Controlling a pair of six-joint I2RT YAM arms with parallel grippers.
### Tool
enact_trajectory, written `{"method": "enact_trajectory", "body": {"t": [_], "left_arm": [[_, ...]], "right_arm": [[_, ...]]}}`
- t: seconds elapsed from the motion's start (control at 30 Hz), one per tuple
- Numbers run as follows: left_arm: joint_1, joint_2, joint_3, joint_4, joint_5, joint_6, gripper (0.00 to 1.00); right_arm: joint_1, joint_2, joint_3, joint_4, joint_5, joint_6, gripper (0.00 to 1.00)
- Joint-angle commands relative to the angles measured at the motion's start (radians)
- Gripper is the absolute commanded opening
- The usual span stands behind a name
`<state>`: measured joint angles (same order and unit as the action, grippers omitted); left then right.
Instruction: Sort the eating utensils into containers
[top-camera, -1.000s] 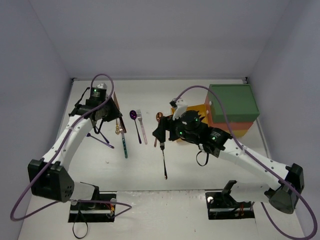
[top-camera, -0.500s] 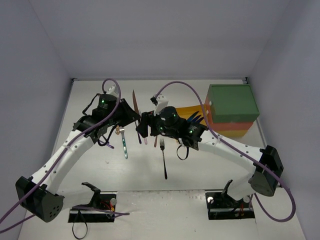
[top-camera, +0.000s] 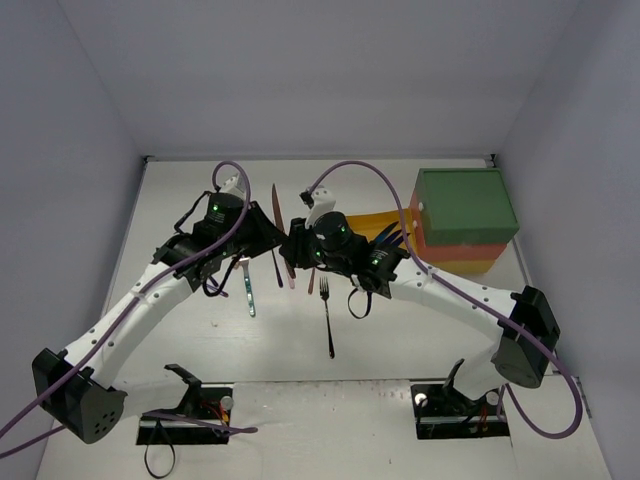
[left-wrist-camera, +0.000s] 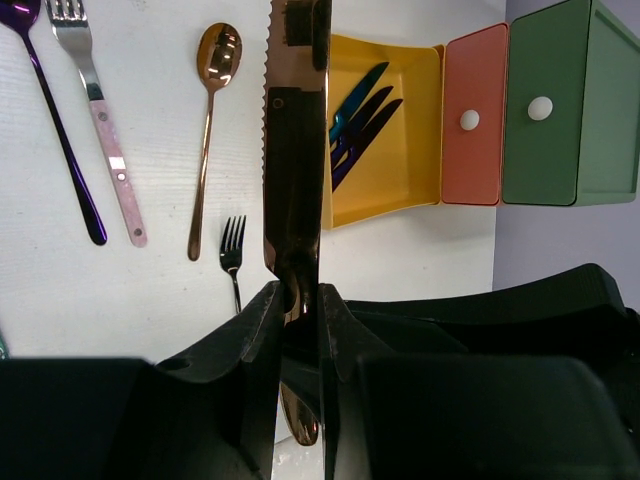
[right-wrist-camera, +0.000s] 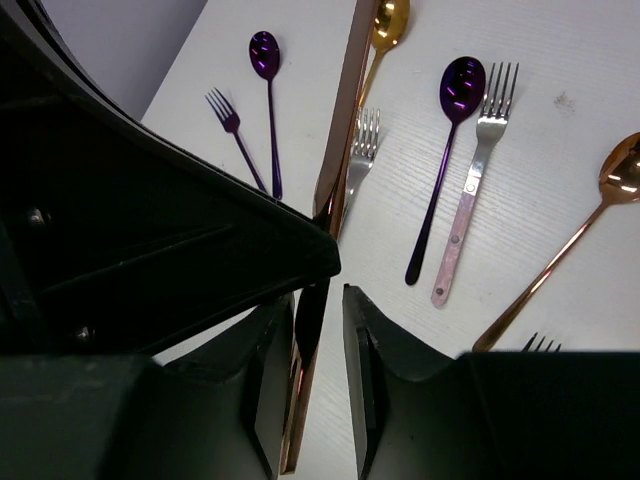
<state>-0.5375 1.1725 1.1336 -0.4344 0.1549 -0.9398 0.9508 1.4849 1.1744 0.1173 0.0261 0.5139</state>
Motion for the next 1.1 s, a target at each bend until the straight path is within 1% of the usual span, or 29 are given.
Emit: {"method": "enact_trajectory", "body": {"t": [0.0,0.03,0.07,0.1,0.13,0.17,0.23,0.27,0.37,0.43,0.5,0.53,0.63,0.7,0.77,0.87,0.97,1.03,1.07], "left_arm": [[-0.007,-0.031,0.019,0.098,-0.019,-0.003,0.0],[-0.007,-0.031,0.014,0.097,-0.023,0.0,0.0],[-0.007,-0.032,0.01,0.094,-0.028,0.002,0.0],[-0.007,-0.035,0.008,0.09,-0.033,0.003,0.01],[-0.007,-0.038,0.008,0.083,-0.041,0.009,0.04],[-0.007,-0.041,0.009,0.075,-0.049,0.016,0.13],[-0.007,-0.047,0.016,0.055,-0.073,0.038,0.41],[-0.007,-0.052,0.021,0.044,-0.087,0.05,0.53],[-0.006,-0.079,0.046,-0.026,-0.166,0.107,0.78],[-0.006,-0.106,0.059,-0.083,-0.245,0.154,0.82],[-0.003,-0.143,0.063,-0.131,-0.326,0.211,0.84],[-0.003,-0.149,0.061,-0.138,-0.339,0.22,0.84],[0.005,-0.211,0.038,-0.189,-0.463,0.327,0.84],[0.011,-0.247,0.011,-0.219,-0.525,0.381,0.87],[0.025,-0.265,-0.015,-0.233,-0.574,0.445,0.9],[0.083,-0.285,-0.06,-0.234,-0.58,0.51,0.91],[0.152,-0.29,-0.112,-0.228,-0.546,0.576,0.91],[0.23,-0.294,-0.144,-0.214,-0.514,0.611,0.91],[0.232,-0.299,-0.157,-0.208,-0.508,0.62,0.91]], "right_arm": [[0.007,-0.015,0.011,0.081,0.049,0.018,0.06],[0.008,-0.019,0.004,0.082,0.058,0.022,0.02],[0.008,-0.023,0.0,0.082,0.071,0.026,0.0],[0.008,-0.027,-0.005,0.082,0.086,0.032,0.0],[0.007,-0.033,-0.016,0.081,0.1,0.041,0.0],[0.006,-0.038,-0.025,0.081,0.117,0.049,0.0],[0.004,-0.047,-0.046,0.079,0.16,0.07,0.0],[0.002,-0.053,-0.057,0.078,0.18,0.083,0.0],[-0.013,-0.078,-0.107,0.066,0.272,0.144,0.0],[-0.03,-0.1,-0.141,0.052,0.328,0.184,0.0],[-0.055,-0.125,-0.165,0.025,0.38,0.242,0.0],[-0.068,-0.129,-0.176,0.021,0.386,0.251,0.0],[-0.129,-0.173,-0.229,-0.047,0.496,0.37,0.0],[-0.179,-0.191,-0.254,-0.076,0.546,0.422,0.0],[-0.222,-0.186,-0.27,-0.102,0.563,0.466,0.0],[-0.279,-0.155,-0.287,-0.109,0.567,0.519,0.0],[-0.304,-0.127,-0.292,-0.11,0.595,0.544,0.0],[-0.321,-0.103,-0.294,-0.11,0.603,0.566,0.0],[-0.328,-0.091,-0.292,-0.109,0.602,0.568,0.0]]}}
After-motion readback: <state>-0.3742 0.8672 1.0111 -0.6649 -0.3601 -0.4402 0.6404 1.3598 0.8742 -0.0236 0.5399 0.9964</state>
